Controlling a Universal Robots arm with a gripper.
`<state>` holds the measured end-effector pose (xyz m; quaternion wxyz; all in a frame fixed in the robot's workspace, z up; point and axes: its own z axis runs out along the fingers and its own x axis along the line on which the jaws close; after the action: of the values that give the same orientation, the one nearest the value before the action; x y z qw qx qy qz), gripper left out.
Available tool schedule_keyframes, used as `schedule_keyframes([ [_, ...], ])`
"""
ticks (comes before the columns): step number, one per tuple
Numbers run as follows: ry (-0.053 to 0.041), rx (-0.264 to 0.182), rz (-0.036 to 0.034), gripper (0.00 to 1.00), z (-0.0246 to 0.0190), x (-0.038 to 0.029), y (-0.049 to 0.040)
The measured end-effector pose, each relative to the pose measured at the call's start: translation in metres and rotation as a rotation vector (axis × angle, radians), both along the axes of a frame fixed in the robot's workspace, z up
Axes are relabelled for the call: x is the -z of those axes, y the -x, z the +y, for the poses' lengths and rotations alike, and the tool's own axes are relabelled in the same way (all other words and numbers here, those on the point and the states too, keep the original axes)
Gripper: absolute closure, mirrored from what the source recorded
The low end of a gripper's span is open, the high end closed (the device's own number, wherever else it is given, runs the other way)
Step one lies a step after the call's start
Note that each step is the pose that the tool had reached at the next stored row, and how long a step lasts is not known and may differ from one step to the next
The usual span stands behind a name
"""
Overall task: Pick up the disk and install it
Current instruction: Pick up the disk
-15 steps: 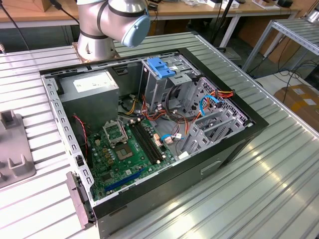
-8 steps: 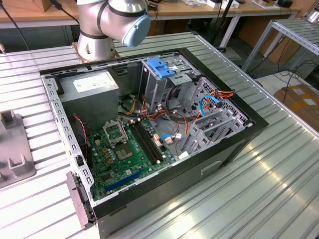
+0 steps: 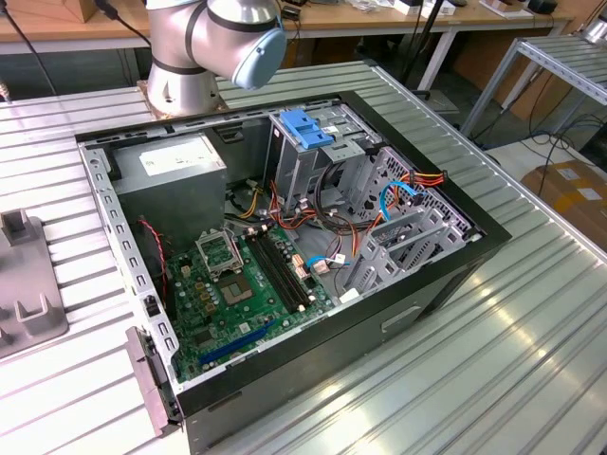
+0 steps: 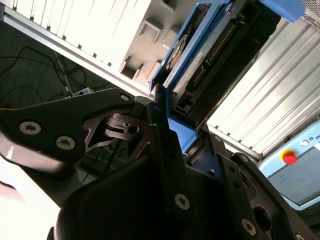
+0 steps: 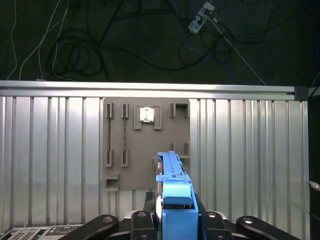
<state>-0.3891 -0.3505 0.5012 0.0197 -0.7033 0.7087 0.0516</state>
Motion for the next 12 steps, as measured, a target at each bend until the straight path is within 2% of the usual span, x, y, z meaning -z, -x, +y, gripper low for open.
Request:
schedule_keyframes([
  [12,-0.0001,0.000,0.0000,0.63,-0.0005,0.0000,-0.0096],
])
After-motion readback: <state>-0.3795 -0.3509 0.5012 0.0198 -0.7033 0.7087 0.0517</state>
